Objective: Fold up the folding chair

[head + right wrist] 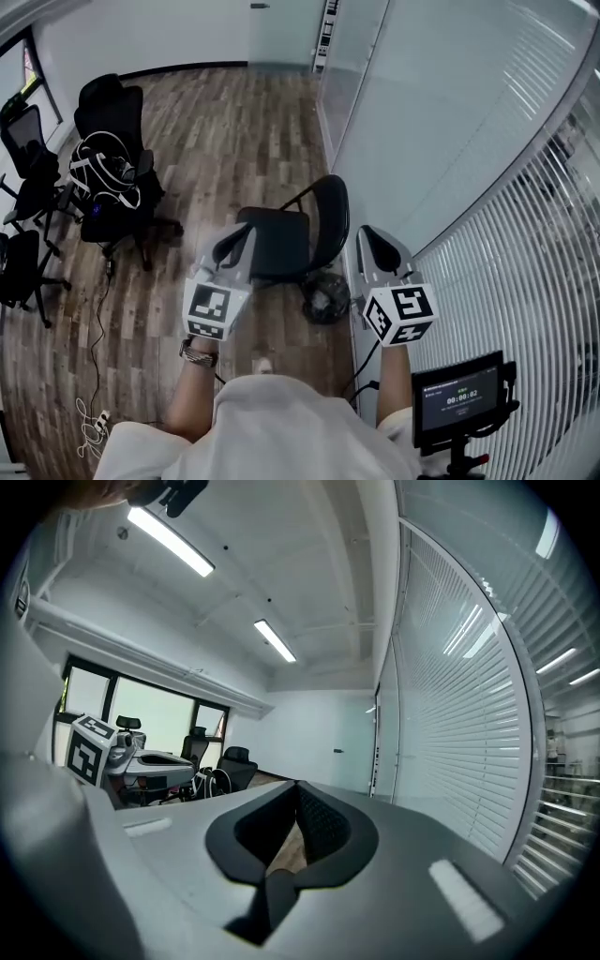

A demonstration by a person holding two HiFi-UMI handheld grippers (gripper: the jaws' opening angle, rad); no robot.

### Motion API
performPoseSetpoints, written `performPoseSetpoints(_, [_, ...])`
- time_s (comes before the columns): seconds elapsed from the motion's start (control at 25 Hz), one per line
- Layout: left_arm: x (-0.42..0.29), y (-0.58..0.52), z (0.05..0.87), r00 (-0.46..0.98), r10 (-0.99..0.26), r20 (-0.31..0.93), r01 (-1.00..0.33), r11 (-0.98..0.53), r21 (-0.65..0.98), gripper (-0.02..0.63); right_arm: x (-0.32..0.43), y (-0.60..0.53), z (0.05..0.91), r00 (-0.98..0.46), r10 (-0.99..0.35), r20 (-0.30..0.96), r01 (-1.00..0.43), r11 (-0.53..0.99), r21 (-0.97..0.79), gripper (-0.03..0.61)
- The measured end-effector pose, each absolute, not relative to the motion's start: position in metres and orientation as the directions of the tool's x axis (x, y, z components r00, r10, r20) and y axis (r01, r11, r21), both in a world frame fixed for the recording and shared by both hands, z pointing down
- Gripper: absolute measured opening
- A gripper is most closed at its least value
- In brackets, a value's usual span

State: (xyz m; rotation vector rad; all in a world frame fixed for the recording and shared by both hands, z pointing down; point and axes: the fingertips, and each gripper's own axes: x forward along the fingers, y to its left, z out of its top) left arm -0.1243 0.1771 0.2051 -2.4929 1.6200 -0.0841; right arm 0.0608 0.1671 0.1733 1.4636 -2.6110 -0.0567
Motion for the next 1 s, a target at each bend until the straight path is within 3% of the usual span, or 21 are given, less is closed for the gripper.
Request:
performPoseSetpoints(0.28, [-0.119,0.142,0.209,0.481,-0.874,-0.068,-0.868,-0.464,-0.180,-0.002,0.049,0.127,0.184,-0.548,-0.828,0.121,-0.822,0.560,0.110,0.003])
performPoseSetpoints(1.0, [-0.124,0.102,0.241,0.391,-0.920,0.032,-0.907,-0.391,-0.154,-0.002,0.066,0.085,0.205,-0.538,-0.829,0.155,-0.829,0.553,0.085,0.003])
